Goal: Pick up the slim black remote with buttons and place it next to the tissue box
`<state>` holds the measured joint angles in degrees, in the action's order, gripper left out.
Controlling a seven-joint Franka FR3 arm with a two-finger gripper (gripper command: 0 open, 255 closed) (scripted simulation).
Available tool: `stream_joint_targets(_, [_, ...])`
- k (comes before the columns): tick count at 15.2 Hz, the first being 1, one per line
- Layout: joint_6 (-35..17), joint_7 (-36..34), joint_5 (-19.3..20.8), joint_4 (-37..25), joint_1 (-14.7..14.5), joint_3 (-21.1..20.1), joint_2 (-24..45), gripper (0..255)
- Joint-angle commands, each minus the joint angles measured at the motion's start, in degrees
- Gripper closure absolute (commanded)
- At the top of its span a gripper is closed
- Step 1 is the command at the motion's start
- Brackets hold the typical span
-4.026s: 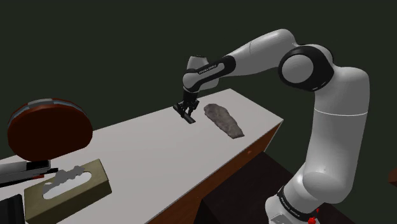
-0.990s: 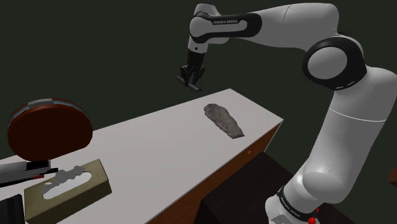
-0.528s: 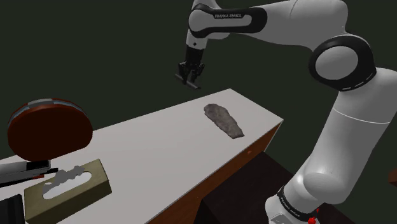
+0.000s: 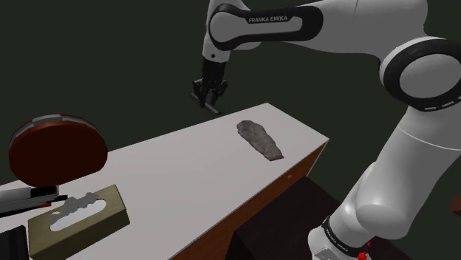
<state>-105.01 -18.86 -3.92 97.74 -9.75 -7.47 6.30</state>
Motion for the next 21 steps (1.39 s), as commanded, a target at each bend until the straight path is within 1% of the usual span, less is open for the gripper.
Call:
stream_joint_targets(1, [-0.7, -2.5, 0.0, 2.1, -1.4, -1.1, -1.7, 255])
stream_joint_targets(6, [-1.7, -8.8, 0.0, 4.4, -4.7, -4.1, -3.4, 255])
stream_joint_targets(11, [-2.4, -15.5, 0.3, 5.0, -8.2, -7.2, -3.8, 255])
stream_joint_targets(16, [-2.8, -22.4, 1.1, 3.9, -11.7, -10.4, -2.7, 255])
stream_joint_targets(21, [-2.7, -29.6, 2.6, 1.1, -15.6, -13.4, -0.2, 255])
